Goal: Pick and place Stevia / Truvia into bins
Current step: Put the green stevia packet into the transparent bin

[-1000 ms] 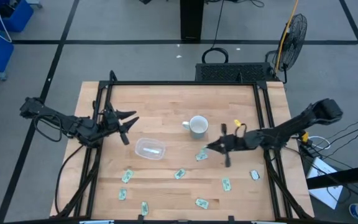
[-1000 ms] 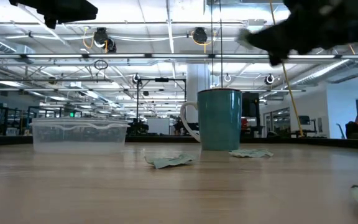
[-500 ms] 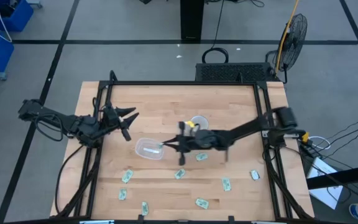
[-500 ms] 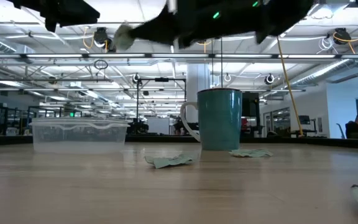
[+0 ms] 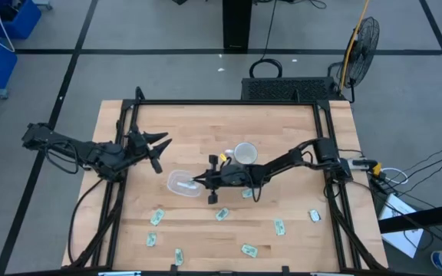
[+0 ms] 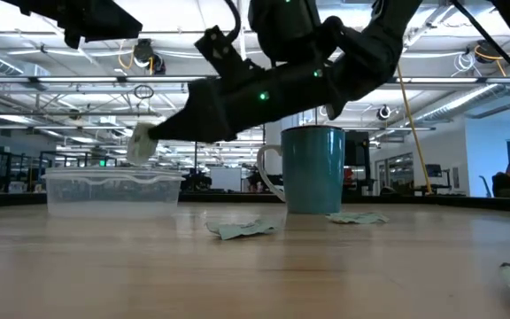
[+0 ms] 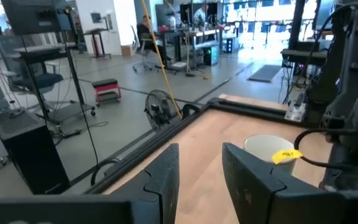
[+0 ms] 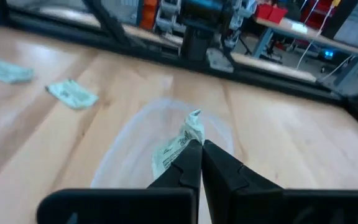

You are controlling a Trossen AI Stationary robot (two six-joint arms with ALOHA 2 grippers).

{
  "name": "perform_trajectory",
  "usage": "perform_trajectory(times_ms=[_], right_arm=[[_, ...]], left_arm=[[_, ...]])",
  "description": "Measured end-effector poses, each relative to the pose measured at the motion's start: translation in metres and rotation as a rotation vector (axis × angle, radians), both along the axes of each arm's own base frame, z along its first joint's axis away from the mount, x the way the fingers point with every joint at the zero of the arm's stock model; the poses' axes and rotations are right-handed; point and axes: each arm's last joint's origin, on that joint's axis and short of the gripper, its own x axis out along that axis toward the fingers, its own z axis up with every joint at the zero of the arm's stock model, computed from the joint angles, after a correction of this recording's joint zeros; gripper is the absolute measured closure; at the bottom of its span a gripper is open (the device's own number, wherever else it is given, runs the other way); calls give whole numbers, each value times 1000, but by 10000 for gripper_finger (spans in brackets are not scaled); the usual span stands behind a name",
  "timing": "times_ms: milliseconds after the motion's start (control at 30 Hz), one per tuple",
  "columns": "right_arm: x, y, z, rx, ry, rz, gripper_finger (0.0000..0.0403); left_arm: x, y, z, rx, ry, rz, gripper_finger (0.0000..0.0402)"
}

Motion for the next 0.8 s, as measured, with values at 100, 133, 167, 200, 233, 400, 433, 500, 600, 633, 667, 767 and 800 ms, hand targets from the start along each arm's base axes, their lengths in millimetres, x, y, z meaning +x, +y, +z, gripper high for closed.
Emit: perform_trajectory(times_ms=[100, 133, 167, 200, 233, 400, 433, 500, 600, 633, 667, 767, 800], right_arm=[[0, -2, -3, -3, 25, -4, 388], [0, -2, -3, 1, 23, -6, 384], [0, -2, -3, 4, 19, -7, 379], [0, -2, -2, 5, 16, -7, 374], [0, -2, -2, 4, 14, -7, 368], [0, -2, -3, -3, 28, -5, 336], [0, -2, -3, -3, 29, -5, 330], [0, -2, -2, -6, 18, -3, 320], [0, 2, 6, -29, -33, 13, 312], [0, 3, 9, -38, -51, 17, 310], [0, 4, 11, -44, -58, 23, 310], [-1, 9, 17, -44, -75, 32, 310], [-2, 10, 19, -44, -77, 35, 311]], left_arm=[[0, -1, -6, -17, 48, -57, 273], [0, -2, -8, -21, 73, -96, 273], [0, -3, -10, -36, 91, -140, 273], [0, -5, -12, -55, 104, -187, 273], [1, -6, -13, -79, 113, -235, 273], [1, -12, -15, -232, 99, -416, 273], [1, -14, -15, -262, 107, -459, 273], [0, -19, -18, -319, 149, -569, 273], [-6, -28, -27, -454, 270, -726, 273], [-9, -31, -31, -526, 322, -756, 273], [-13, -33, -35, -608, 376, -768, 273], [-23, -38, -47, -819, 525, -701, 273], [-27, -39, -51, -854, 571, -653, 273]])
